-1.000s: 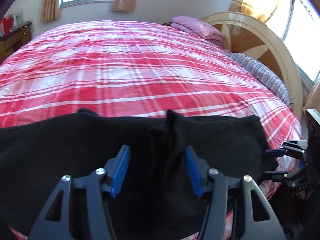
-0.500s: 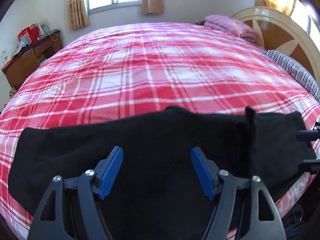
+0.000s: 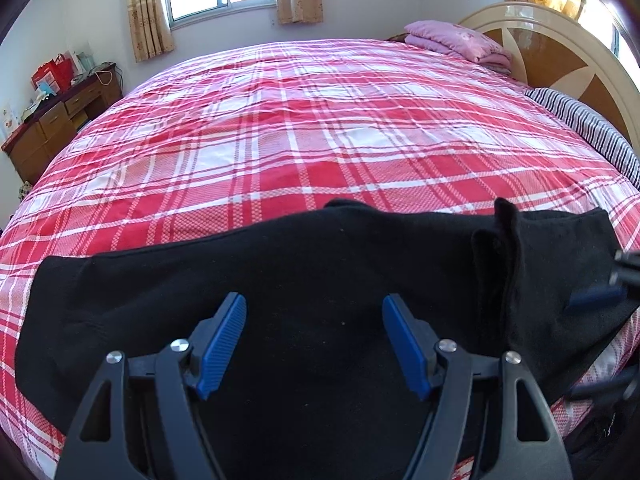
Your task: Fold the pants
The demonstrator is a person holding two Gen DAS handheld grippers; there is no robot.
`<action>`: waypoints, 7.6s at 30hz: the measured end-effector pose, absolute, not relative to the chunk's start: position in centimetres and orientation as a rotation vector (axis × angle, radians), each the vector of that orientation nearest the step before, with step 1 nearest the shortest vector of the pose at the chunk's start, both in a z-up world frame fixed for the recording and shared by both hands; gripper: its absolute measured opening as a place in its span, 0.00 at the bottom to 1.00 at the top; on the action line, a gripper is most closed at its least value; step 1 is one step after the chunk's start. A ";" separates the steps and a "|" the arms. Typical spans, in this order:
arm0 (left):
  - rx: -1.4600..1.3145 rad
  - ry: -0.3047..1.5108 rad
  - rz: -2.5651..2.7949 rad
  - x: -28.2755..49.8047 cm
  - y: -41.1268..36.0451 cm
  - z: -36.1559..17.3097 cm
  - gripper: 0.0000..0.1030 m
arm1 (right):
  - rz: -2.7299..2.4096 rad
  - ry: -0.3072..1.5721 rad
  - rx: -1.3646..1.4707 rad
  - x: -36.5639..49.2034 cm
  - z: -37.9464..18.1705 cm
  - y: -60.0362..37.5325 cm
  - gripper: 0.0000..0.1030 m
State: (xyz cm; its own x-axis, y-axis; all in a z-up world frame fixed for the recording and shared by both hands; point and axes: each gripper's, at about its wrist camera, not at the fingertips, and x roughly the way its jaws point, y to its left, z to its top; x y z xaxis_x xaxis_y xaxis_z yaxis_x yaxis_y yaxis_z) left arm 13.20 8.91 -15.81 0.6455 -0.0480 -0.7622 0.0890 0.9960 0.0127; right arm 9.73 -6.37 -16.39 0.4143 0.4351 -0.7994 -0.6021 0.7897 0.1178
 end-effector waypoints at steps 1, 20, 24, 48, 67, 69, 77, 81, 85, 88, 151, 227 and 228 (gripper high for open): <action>0.050 0.867 -0.077 13.2 8.9 -15.8 0.71 | 0.638 0.922 -0.186 10.2 -15.9 -6.7 0.61; 0.134 0.798 0.214 10.6 22.1 -12.9 0.73 | 0.550 0.879 -0.124 12.4 -14.2 -7.9 0.61; 0.053 0.800 0.280 10.3 26.1 -13.4 0.74 | 0.506 0.888 -0.159 9.3 -14.7 -9.6 0.61; -0.361 0.862 0.049 10.8 30.3 -15.2 0.19 | 0.340 0.823 0.074 8.9 -16.1 -16.6 0.61; -0.418 0.619 -0.279 8.3 21.0 -3.4 0.17 | 0.191 0.771 0.087 5.8 -13.1 -21.2 0.61; -0.406 0.596 -0.322 8.4 19.4 -2.4 0.17 | 0.172 0.768 0.093 5.3 -13.0 -21.9 0.61; -0.271 0.595 -0.509 11.0 10.4 0.7 0.17 | 0.091 0.779 0.134 4.8 -13.9 -25.3 0.61; -0.206 0.645 -0.573 12.1 5.9 0.0 0.17 | 0.060 0.770 0.177 5.0 -14.0 -26.6 0.61; -0.159 0.693 -0.630 12.7 1.5 -0.7 0.17 | 0.032 0.754 0.240 5.3 -14.0 -28.2 0.61; -0.129 0.728 -0.663 13.2 -1.2 -1.5 0.17 | 0.003 0.747 0.279 5.4 -14.0 -29.4 0.61; -0.004 0.785 -0.247 13.0 1.2 -15.5 0.99 | 0.153 0.890 0.202 3.9 -14.0 -26.0 0.39; -0.049 0.764 -0.212 9.7 6.5 -14.6 1.00 | 0.172 0.811 0.269 4.5 -15.0 -27.2 0.53; -0.050 0.763 -0.204 10.1 6.3 -14.7 1.00 | 0.161 0.827 0.294 5.0 -15.3 -27.7 0.53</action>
State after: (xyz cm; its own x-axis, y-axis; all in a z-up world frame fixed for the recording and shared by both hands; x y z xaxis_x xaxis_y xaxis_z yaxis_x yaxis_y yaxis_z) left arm 10.09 6.33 -14.71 0.7042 -0.2017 -0.6807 0.1656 0.9790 -0.1187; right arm 4.97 -27.66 -15.33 0.6684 0.2537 -0.6992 -0.0266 0.9476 0.3184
